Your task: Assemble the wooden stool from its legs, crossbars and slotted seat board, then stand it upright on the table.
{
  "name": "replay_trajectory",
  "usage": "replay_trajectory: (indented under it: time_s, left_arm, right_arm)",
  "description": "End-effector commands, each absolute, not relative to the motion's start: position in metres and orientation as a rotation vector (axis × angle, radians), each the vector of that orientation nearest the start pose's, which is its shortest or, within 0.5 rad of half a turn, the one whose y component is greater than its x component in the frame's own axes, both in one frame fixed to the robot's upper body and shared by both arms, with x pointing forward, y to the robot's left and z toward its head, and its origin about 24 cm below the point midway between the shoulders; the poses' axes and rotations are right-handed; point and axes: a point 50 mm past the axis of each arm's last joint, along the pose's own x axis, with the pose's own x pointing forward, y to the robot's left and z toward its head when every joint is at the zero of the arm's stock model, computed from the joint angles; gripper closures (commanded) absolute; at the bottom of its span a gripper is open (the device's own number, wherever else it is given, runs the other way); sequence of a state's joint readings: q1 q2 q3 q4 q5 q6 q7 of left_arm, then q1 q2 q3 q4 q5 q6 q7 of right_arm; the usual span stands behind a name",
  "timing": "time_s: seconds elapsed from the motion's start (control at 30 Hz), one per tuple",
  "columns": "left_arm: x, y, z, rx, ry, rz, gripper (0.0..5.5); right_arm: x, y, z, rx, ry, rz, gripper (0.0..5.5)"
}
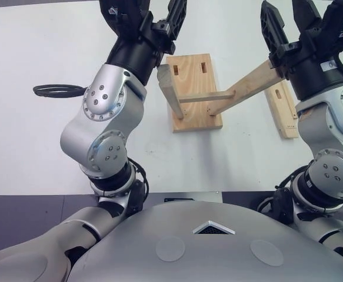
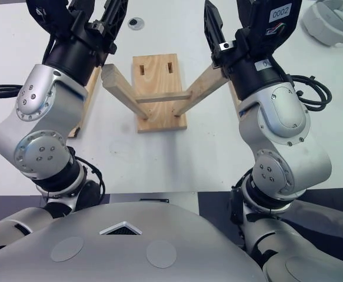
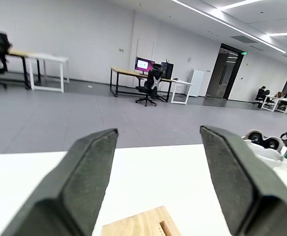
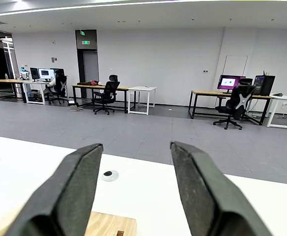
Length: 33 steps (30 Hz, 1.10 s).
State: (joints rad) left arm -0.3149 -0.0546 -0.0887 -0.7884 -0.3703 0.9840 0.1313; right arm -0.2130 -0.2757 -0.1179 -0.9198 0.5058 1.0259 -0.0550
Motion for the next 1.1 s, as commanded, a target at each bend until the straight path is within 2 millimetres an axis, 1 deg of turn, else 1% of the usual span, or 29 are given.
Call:
replay_trajectory:
  time_s: [0.03,0.17,0.27,0.33,0.37,0.4,0.43,0.5,0.53,0.57,0.63,0.67,0.7,0.77,0.83,0.9,0.97,1.03,1.1]
  left_arm:
    - [0.238,0.084,0.16,-0.084,0.118,-0.393,2.38]
    - [0.246,0.1,0.194,-0.074,-0.059,-0.341,2.38]
    - [0.247,0.117,0.229,-0.107,-0.24,-0.297,2.38]
    - [0.247,0.138,0.25,-0.129,-0.345,-0.248,2.38]
    - [0.248,0.149,0.254,-0.127,-0.367,-0.218,2.38]
    - [0.25,0.163,0.253,-0.132,-0.36,-0.18,2.38]
    - [0.253,0.181,0.245,-0.109,-0.321,-0.112,2.38]
    - [0.255,0.208,0.22,-0.066,-0.208,-0.015,2.38]
    - [0.254,0.216,0.207,-0.052,-0.153,0.008,2.38]
    - [0.254,0.219,0.191,-0.039,-0.087,0.007,2.38]
    - [0.253,0.215,0.16,0.038,0.034,-0.047,2.38]
    - [0.253,0.206,0.143,0.137,0.082,-0.123,2.38]
    - [0.251,0.197,0.128,0.199,0.112,-0.206,2.38]
    - [0.249,0.178,0.101,0.248,0.155,-0.42,2.38]
    - [0.25,0.176,0.081,0.287,0.218,-0.533,2.38]
    - [0.256,0.18,0.064,0.297,0.307,-0.586,2.38]
    - [0.26,0.186,0.046,0.316,0.391,-0.593,2.38]
    - [0.26,0.184,0.036,0.319,0.422,-0.606,2.38]
    - [0.26,0.17,0.028,0.295,0.421,-0.665,2.38]
  right_arm:
    - [0.218,-0.147,0.146,-0.004,0.205,0.277,2.89]
    - [0.23,-0.144,0.181,0.054,-0.006,0.275,2.89]
    - [0.238,-0.15,0.215,0.097,-0.204,0.261,2.89]
    - [0.246,-0.164,0.24,0.122,-0.338,0.217,2.89]
    - [0.25,-0.172,0.248,0.131,-0.374,0.194,2.89]
    - [0.254,-0.184,0.25,0.14,-0.38,0.152,2.89]
    - [0.259,-0.196,0.245,0.149,-0.359,0.108,2.89]
    - [0.264,-0.214,0.223,0.093,-0.246,0.039,2.89]
    - [0.265,-0.215,0.208,0.055,-0.168,0.041,2.89]
    - [0.265,-0.217,0.191,0.008,-0.084,0.04,2.89]
    - [0.261,-0.22,0.152,-0.076,0.113,0.048,2.89]
    - [0.255,-0.223,0.13,-0.138,0.221,0.074,2.89]
    - [0.249,-0.226,0.114,-0.182,0.3,0.105,2.89]
    - [0.236,-0.229,0.087,-0.308,0.446,0.194,2.89]
    - [0.228,-0.228,0.074,-0.417,0.542,0.29,2.89]
    - [0.224,-0.226,0.071,-0.472,0.584,0.367,2.89]
    - [0.225,-0.216,0.072,-0.505,0.567,0.468,2.89]
    - [0.228,-0.205,0.07,-0.507,0.547,0.533,2.89]
    - [0.23,-0.186,0.062,-0.492,0.546,0.603,2.89]
